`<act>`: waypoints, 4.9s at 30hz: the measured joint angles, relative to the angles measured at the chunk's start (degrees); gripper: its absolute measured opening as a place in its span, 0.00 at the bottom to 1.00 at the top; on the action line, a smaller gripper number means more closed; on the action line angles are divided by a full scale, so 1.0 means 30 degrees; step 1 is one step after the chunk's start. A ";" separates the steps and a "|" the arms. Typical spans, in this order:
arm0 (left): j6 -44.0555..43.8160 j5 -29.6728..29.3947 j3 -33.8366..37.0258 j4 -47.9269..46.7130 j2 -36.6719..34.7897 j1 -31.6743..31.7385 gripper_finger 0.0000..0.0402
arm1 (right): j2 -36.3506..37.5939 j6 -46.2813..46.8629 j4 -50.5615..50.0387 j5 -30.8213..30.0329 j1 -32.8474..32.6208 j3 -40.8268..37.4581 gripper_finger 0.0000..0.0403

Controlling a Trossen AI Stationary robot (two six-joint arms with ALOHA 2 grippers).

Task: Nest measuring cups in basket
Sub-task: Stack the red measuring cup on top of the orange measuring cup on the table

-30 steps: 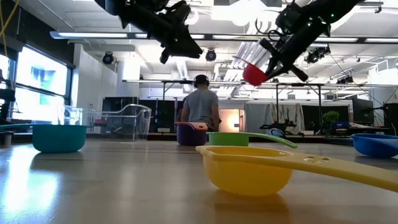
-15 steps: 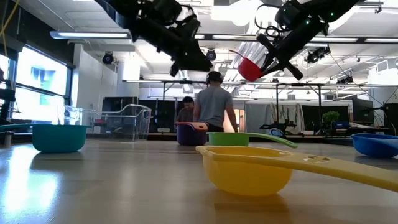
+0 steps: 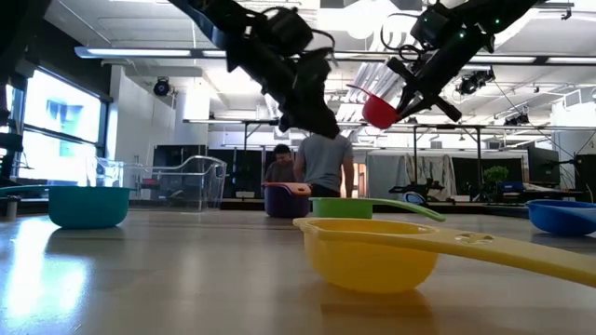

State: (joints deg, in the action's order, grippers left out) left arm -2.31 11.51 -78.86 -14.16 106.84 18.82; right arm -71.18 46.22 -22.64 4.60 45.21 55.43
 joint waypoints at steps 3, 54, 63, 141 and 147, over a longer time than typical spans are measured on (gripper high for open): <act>0.0474 -0.0003 -0.0836 -0.0928 0.0954 -0.0246 0.19 | 0.0000 -0.0044 -0.0317 -0.0051 0.0000 -0.0001 0.00; -0.0697 -0.2449 -0.1171 -0.8035 0.2944 -0.1439 0.19 | -0.0007 -0.0547 -0.1381 -0.0335 0.0000 0.0004 0.00; -0.0167 -0.3529 -0.1156 -0.9917 0.2294 -0.1456 0.19 | -0.0007 -0.0561 -0.1374 -0.0328 0.0000 0.0004 0.00; -0.3040 -0.5362 -0.1164 -0.4882 0.2886 0.0078 0.19 | -0.0007 -0.1065 -0.1591 -0.0313 0.0000 0.0011 0.00; -0.2695 -0.5362 -0.1164 -0.4115 0.2893 -0.0521 0.19 | -0.0007 -0.1071 -0.1668 -0.0048 -0.0002 0.0011 0.00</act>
State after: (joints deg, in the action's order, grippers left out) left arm -10.39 -4.58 -82.35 -26.50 115.52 17.26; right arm -71.20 43.00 -27.65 4.46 45.21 55.46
